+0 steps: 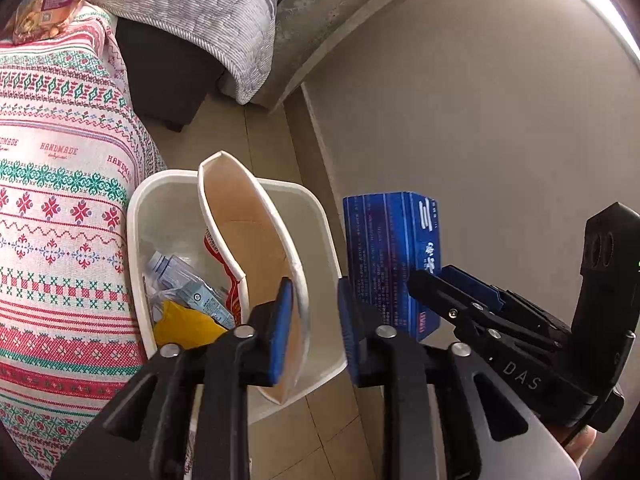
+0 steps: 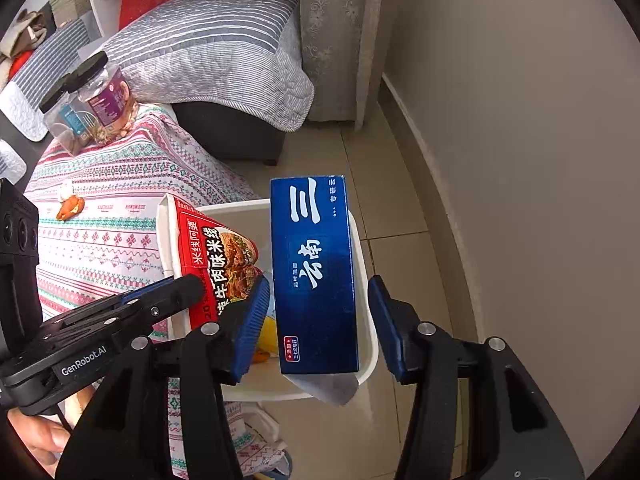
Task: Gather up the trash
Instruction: 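Open both tools over the white bin to drop cup and box, then return both tools to the table toward tissue and orange peel, then grasp white tissue with left tool while right tool grasps orange peel, then carry tissue with left tool while right tool carries orange peel to bin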
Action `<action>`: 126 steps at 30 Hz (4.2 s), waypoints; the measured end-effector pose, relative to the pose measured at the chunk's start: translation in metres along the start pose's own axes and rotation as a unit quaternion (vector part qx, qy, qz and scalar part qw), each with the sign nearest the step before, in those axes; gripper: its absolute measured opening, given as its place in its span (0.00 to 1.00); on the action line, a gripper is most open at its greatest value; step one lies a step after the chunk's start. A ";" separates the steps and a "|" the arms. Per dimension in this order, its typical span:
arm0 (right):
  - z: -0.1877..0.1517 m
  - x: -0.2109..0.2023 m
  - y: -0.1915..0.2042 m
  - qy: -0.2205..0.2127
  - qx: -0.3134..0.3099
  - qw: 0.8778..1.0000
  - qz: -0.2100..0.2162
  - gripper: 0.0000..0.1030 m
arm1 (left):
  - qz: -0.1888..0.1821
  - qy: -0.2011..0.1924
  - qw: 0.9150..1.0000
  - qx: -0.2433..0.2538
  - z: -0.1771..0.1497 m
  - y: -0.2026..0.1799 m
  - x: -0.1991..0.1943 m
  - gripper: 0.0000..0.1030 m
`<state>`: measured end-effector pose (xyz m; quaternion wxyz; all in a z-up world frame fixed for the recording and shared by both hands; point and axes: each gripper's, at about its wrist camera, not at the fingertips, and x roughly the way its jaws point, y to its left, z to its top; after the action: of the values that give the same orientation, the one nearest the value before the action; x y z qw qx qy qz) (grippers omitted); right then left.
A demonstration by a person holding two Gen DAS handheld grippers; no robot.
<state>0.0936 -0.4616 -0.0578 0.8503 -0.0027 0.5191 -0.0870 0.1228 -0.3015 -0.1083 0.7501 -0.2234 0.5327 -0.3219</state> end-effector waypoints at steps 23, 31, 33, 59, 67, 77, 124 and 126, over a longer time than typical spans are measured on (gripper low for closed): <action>0.033 -0.036 0.048 -0.070 0.025 0.996 0.042 0.52 | 0.123 -0.108 0.986 0.012 0.048 0.070 -0.131 0.44; 0.048 -0.038 0.105 -0.072 -0.010 0.995 0.071 0.54 | 0.220 -0.112 0.969 -0.008 0.080 0.131 -0.189 0.44; 0.052 -0.039 0.119 -0.073 -0.016 0.994 0.082 0.56 | 0.238 -0.111 0.965 -0.016 0.091 0.151 -0.198 0.44; 0.072 0.057 0.262 0.075 -0.034 0.977 0.197 0.58 | 0.244 -0.079 0.959 -0.123 0.154 0.302 -0.153 0.45; 0.075 0.090 0.294 0.106 -0.021 0.972 0.210 0.57 | 0.242 -0.084 0.962 -0.092 0.167 0.298 -0.136 0.32; 0.075 0.129 0.328 0.149 0.057 0.950 0.269 0.37 | 0.243 -0.113 0.957 -0.110 0.153 0.303 -0.192 0.31; 0.027 -0.084 0.191 -0.040 0.005 0.980 0.197 0.02 | 0.271 -0.131 0.943 0.142 0.049 0.086 -0.220 0.32; 0.023 -0.086 0.179 -0.043 0.008 0.980 0.192 0.02 | 0.264 -0.132 0.944 0.148 0.047 0.077 -0.216 0.32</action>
<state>0.1012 -0.2744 0.0120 0.8724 0.1002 0.4726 0.0738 0.1369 -0.0926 -0.0031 0.8966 -0.0022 0.4149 -0.1549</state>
